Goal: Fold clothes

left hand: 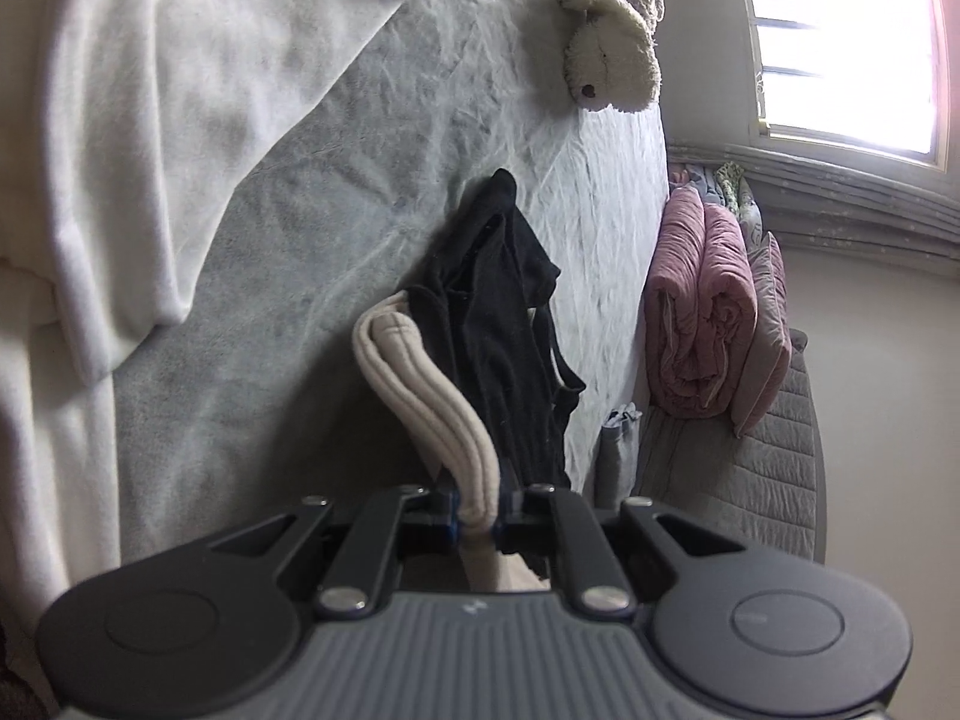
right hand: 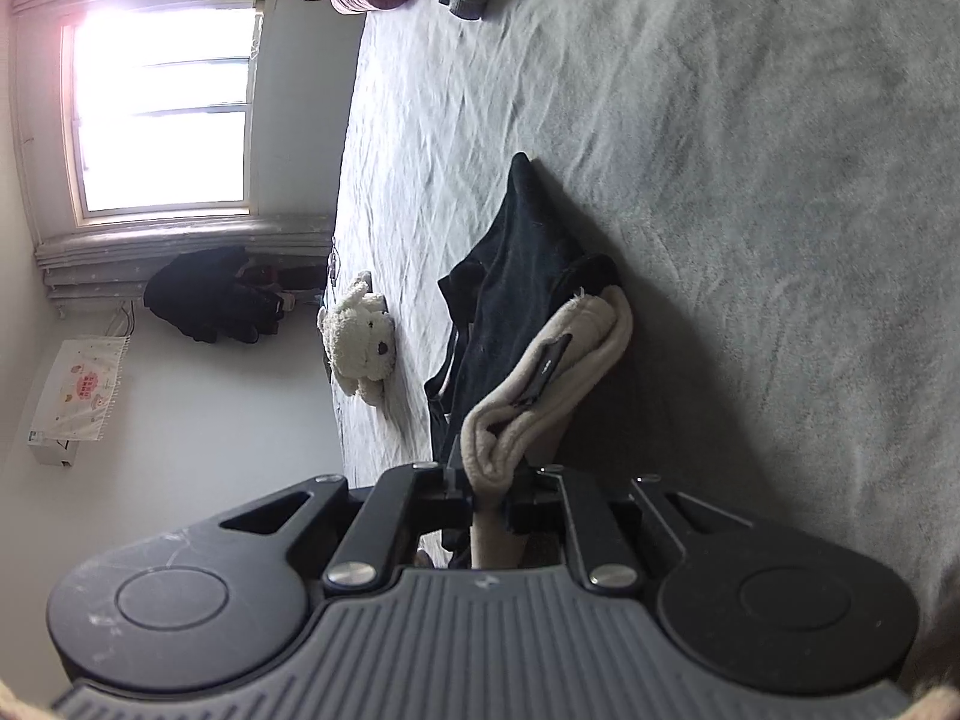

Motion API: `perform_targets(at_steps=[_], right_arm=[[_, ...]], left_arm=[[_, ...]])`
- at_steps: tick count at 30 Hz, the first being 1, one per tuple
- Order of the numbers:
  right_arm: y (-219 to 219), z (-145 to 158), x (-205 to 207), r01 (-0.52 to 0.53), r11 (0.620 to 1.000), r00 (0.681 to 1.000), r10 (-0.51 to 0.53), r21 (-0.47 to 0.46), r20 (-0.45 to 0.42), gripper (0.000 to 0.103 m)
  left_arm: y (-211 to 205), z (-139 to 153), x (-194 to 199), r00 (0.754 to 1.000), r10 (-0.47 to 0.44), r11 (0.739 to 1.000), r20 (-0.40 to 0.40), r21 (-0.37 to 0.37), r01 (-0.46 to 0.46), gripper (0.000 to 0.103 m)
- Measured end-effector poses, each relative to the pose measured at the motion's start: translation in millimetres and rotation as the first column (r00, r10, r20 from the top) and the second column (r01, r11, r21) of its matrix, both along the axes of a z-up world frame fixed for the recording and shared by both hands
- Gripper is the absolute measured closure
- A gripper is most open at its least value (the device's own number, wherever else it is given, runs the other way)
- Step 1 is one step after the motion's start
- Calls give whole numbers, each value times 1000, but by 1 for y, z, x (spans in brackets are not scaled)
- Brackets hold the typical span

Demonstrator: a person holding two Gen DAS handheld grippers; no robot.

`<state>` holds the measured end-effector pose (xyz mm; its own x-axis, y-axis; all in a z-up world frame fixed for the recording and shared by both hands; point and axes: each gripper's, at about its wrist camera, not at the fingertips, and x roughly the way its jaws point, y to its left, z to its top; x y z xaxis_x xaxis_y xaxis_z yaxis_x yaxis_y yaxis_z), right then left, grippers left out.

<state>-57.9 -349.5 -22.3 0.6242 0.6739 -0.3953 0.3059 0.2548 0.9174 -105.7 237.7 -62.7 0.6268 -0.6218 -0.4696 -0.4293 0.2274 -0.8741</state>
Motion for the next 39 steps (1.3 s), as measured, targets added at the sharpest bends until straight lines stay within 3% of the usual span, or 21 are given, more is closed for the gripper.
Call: perform_targets(at_steps=[8,16,20,22,24,26,29,32,34,36,39], right_arm=[[6,-6,62,37,999,999,-37,11,-20,89],[4,-43,111,50,999,997,-51,-17,-50,85],[0,-64,120,58,998,996,-56,22,-69,85],[-1,-66,122,58,997,996,-55,41,-71,85],[-2,-61,120,50,997,997,-47,53,-57,81],[-4,-55,118,46,996,999,-45,73,-26,66],[-9,-45,116,33,997,999,-35,70,29,61],[-13,-36,115,31,1000,997,-31,-1,72,61],[-14,-30,114,36,997,995,-29,-64,99,61],[-12,-23,113,35,989,991,-16,-142,132,61],[4,-17,114,14,948,981,48,-317,188,61]], left_arm=[[-2,7,66,998,62,998,20,-24,-61,93],[-11,-18,134,997,51,995,63,87,-57,92],[-13,-34,148,997,47,991,67,126,-55,90],[-11,-38,152,997,54,993,60,101,-60,83],[-9,-35,153,995,57,995,80,79,-63,69],[-6,-26,152,992,54,992,110,109,-66,64],[-3,-12,153,988,37,982,152,175,-64,56],[-4,-2,155,983,0,963,186,265,-50,54],[-8,5,156,978,-31,926,204,374,-49,54],[-14,11,157,973,-69,874,220,484,-47,54],[-20,12,162,962,-131,825,239,565,-28,54]])
